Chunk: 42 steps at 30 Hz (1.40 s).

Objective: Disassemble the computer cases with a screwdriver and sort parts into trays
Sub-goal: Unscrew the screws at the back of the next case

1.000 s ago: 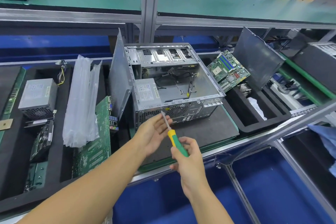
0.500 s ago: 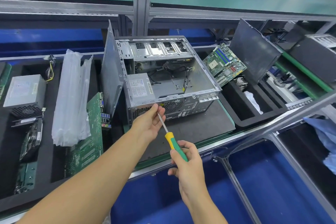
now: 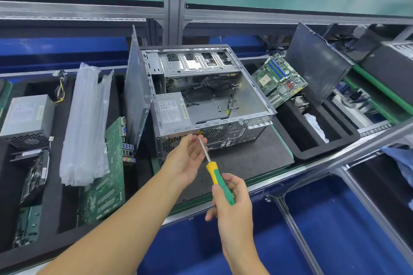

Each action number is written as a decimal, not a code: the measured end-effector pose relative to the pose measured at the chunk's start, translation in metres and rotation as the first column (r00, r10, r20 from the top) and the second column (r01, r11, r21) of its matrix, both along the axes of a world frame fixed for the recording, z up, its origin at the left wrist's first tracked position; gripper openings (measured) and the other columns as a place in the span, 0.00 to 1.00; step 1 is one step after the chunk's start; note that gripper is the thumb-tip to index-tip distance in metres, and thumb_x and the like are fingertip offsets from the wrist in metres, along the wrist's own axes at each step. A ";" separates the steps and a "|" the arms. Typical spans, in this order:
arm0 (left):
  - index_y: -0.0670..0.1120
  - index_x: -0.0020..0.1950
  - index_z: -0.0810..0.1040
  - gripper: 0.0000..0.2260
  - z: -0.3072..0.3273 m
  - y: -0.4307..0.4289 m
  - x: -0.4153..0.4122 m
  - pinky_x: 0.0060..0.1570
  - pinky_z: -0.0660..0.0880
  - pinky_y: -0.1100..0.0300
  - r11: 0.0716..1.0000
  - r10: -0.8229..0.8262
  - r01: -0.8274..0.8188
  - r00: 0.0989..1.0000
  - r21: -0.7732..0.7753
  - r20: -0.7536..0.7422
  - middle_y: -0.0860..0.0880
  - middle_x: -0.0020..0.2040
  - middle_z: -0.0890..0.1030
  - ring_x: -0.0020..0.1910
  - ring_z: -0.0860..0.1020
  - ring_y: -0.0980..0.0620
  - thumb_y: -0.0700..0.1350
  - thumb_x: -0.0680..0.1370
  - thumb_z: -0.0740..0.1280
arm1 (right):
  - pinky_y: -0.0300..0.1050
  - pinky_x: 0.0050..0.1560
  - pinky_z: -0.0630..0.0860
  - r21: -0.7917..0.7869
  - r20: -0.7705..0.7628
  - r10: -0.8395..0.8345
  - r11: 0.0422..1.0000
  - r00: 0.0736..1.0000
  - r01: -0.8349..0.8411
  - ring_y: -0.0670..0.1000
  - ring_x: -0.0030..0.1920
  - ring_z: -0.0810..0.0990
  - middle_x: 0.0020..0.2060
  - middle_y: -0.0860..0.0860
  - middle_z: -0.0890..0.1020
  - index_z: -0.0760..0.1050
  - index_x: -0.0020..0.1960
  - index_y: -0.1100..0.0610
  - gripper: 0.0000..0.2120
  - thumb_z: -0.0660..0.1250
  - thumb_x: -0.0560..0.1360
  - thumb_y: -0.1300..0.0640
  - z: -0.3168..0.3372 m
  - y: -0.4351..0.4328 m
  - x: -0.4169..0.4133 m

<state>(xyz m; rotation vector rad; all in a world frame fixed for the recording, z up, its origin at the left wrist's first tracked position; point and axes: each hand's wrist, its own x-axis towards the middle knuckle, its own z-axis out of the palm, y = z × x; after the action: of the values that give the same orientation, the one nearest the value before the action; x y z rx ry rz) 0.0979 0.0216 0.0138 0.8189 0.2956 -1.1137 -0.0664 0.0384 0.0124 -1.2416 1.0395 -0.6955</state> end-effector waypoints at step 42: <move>0.38 0.64 0.76 0.18 -0.010 0.041 -0.022 0.45 0.81 0.51 0.906 -0.388 0.412 0.900 -0.099 0.196 0.40 0.58 0.83 0.57 0.83 0.45 0.36 0.74 0.69 | 0.43 0.21 0.71 0.607 0.191 -0.038 0.790 0.981 -0.087 0.53 0.30 0.77 0.36 0.59 0.78 0.81 0.56 0.60 0.24 0.65 0.77 0.39 0.009 0.004 0.009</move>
<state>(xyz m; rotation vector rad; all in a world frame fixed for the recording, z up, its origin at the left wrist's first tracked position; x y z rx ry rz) 0.0758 0.0630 0.0042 0.8674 -0.1042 -1.4212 -0.0569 0.0421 0.0213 -0.5999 0.9745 -0.3909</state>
